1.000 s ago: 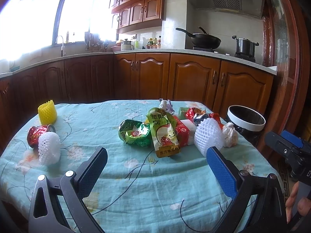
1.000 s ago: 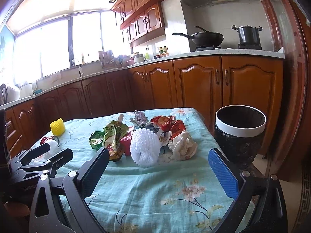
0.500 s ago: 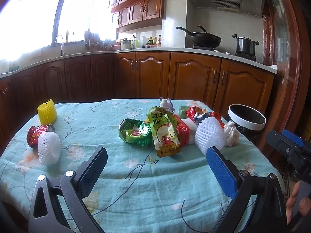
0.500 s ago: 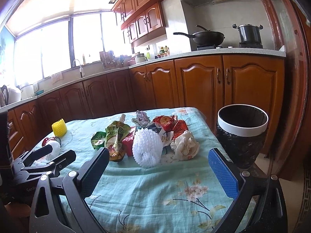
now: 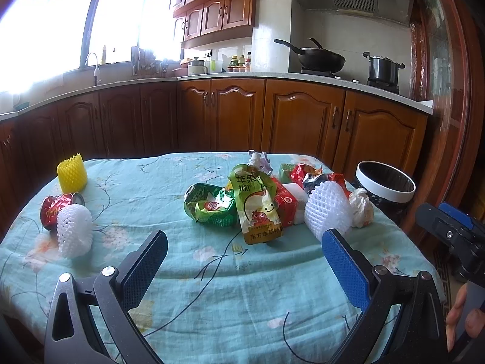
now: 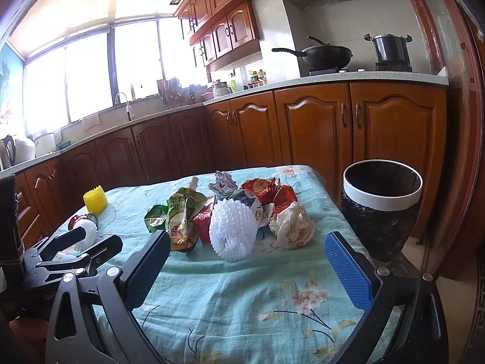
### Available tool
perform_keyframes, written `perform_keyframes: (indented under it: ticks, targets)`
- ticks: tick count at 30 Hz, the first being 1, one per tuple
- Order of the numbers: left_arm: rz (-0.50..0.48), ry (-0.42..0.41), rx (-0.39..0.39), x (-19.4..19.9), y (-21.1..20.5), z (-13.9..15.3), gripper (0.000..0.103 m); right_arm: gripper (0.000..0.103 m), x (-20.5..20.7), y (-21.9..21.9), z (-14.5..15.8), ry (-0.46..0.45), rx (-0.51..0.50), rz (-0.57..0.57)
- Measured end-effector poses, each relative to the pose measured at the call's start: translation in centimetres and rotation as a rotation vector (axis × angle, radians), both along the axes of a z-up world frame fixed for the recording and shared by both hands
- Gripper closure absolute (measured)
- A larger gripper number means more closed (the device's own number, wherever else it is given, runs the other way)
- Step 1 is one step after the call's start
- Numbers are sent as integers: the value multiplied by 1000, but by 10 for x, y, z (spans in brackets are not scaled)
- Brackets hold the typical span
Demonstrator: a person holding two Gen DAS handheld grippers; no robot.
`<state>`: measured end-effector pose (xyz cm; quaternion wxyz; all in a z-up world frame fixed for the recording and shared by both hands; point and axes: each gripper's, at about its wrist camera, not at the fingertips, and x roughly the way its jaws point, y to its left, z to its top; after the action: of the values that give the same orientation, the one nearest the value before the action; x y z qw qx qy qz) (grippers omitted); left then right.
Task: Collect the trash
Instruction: 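Close the left tool on the green juice pouch while the right tool grasps the white foam net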
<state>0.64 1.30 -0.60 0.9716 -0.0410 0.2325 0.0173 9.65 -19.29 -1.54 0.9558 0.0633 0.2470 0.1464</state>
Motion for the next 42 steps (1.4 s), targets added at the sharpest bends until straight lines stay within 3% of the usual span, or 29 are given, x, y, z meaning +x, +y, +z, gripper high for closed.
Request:
perform_keyframes:
  ticks: [13,24,37,42]
  targets:
    - [4,13,-5,5,1,-1,1,1,4,0,-2,8,10,10]
    - [11,68,-25,27,7,-7,1,2,21,-5,-15,75,62,32]
    - [2,186,-96,82,20,-12,8,28,64,4,-30,195,117,119]
    - [-24,231,-111,108,19,-16,10,31,85,10,-39,256,138,155]
